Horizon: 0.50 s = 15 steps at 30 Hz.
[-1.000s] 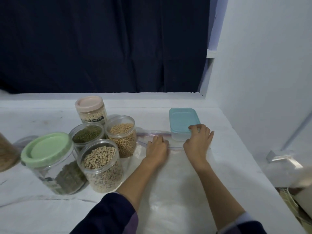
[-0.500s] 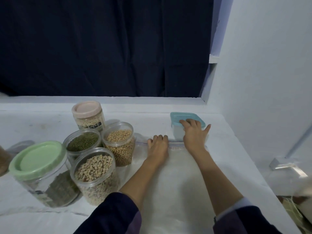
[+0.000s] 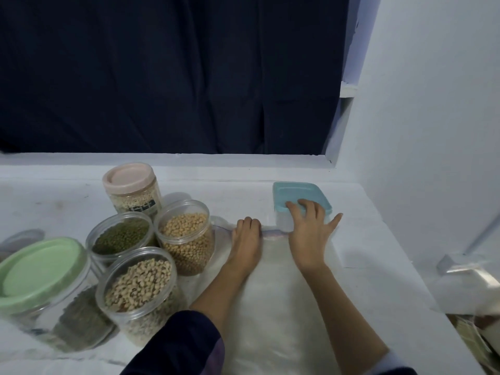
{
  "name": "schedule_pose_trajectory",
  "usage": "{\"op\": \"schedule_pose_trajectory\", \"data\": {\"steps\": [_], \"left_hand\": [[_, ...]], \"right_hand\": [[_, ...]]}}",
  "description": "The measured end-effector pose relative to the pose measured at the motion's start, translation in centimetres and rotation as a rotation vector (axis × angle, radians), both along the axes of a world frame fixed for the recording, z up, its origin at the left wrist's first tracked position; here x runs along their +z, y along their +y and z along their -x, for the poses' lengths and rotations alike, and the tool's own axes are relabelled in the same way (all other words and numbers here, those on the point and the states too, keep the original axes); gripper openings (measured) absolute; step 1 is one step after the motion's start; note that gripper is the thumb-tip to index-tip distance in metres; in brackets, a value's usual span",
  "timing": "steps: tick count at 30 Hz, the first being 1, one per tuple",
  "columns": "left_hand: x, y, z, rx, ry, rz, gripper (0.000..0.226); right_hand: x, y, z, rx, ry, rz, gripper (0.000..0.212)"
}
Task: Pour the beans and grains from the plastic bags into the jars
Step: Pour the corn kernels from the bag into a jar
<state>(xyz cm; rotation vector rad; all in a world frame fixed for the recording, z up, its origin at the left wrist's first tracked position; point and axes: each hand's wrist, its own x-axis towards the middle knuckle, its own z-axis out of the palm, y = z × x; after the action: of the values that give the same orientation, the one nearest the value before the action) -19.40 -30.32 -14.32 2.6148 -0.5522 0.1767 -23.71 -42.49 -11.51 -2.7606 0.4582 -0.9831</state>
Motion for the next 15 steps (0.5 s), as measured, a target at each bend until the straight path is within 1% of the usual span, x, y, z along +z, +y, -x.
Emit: {"op": "schedule_pose_trajectory", "data": {"steps": [1, 4, 6, 8, 9, 11, 12, 13, 15], "left_hand": [[-0.1, 0.0, -0.1, -0.013, 0.025, 0.041, 0.025], [0.3, 0.4, -0.2, -0.019, 0.061, 0.094, 0.033], [1.1, 0.5, 0.1, -0.005, 0.094, 0.129, 0.037], [2.5, 0.4, 0.3, -0.005, 0.127, 0.098, 0.04], [3.5, 0.3, 0.4, -0.023, 0.13, 0.088, 0.042], [6.5, 0.4, 0.5, -0.048, 0.096, 0.058, 0.041], [8.4, 0.7, 0.5, -0.042, 0.054, 0.024, 0.038], [10.4, 1.2, 0.5, -0.031, 0.011, -0.024, 0.037], [13.9, 3.3, 0.5, -0.005, -0.019, -0.126, 0.043]], "right_hand": [[-0.8, 0.1, 0.3, 0.005, -0.005, 0.014, 0.074], [-2.7, 0.2, 1.3, -0.012, 0.016, 0.009, 0.08], [-3.3, 0.0, 1.5, -0.034, 0.011, -0.01, 0.08], [-2.9, 0.3, 1.5, -0.037, 0.022, -0.021, 0.072], [-2.4, 0.4, 1.5, -0.044, 0.042, -0.036, 0.064], [-0.9, 0.9, 1.1, -0.093, 0.105, -0.105, 0.044], [-0.2, 1.2, 0.7, -0.118, 0.114, -0.152, 0.038], [0.4, 1.6, 0.4, -0.117, 0.083, -0.189, 0.035], [1.0, 3.0, 0.0, -0.015, -0.073, -0.186, 0.033]]}}
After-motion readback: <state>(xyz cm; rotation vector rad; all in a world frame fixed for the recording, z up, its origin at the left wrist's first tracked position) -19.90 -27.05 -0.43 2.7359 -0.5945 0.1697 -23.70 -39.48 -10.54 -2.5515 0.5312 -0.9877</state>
